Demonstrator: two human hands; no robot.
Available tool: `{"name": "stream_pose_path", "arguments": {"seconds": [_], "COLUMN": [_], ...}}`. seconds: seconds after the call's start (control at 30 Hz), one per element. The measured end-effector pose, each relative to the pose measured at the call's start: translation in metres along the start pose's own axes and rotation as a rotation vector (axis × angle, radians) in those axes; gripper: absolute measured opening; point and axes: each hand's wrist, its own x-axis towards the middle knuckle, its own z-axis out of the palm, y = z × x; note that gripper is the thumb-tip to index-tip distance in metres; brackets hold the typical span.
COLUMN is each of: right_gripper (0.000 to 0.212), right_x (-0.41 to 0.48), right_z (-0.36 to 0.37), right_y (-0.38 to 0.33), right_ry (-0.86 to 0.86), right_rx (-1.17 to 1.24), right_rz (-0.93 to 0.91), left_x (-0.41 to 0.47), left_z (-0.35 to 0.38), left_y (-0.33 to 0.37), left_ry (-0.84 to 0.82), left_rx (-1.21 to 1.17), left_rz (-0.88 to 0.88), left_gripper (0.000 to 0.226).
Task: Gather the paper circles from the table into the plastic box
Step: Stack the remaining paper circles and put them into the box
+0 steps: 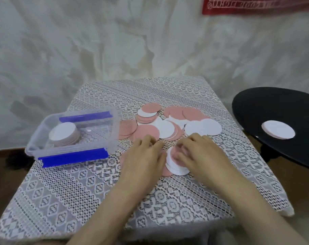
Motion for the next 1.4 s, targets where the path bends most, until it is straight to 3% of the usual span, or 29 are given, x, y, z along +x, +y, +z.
{"name": "stream_pose_path", "arguments": {"seconds": [0.17,0.67,0.87,0.93,1.03,1.07,1.13,1.23,1.33,1.4], "right_gripper": [0.047,0.044,0.061,0.051,0.012,0.01,0.022,0.023,0.017,0.031], "right_x": [-0.006,0.012,0.032,0.037,0.041,0.041,0.037,0.029,0.017,0.007], "right_z": [-0.012,-0.006,-0.007,-0.007,-0.007,-0.008,-0.008,-0.008,-0.006,-0.003], "right_y": [0.012,-0.005,0.0,0.001,0.003,0.005,0.01,0.012,0.003,-0.006], "right_ry": [-0.086,-0.109,-0.12,-0.122,-0.085,-0.066,-0.028,0.004,-0.114,-0.221], "right_rx": [0.079,0.202,0.25,0.25,0.276,0.315,0.41,0.553,0.706,0.801], "right_rz": [0.033,0.055,0.106,0.129,0.142,0.135,0.116,0.088,0.023,-0.015], "left_x": [-0.006,-0.01,-0.002,0.0,0.001,0.001,0.0,-0.005,-0.012,-0.016], "left_z": [-0.003,-0.003,-0.001,-0.002,-0.003,-0.003,-0.006,-0.009,-0.012,-0.013], "left_y": [0.002,-0.008,-0.012,-0.013,-0.015,-0.015,-0.015,-0.013,-0.009,-0.008], "left_ry": [0.017,-0.113,-0.128,-0.137,-0.14,-0.131,-0.091,-0.046,-0.007,0.013], "left_rx": [-0.014,-0.05,-0.102,-0.111,-0.12,-0.127,-0.144,-0.201,-0.358,-0.513], "left_rz": [0.036,0.042,0.033,0.036,0.039,0.041,0.034,-0.004,-0.055,-0.111], "left_gripper": [0.034,0.084,0.094,0.092,0.086,0.082,0.071,0.059,0.039,0.027]}}
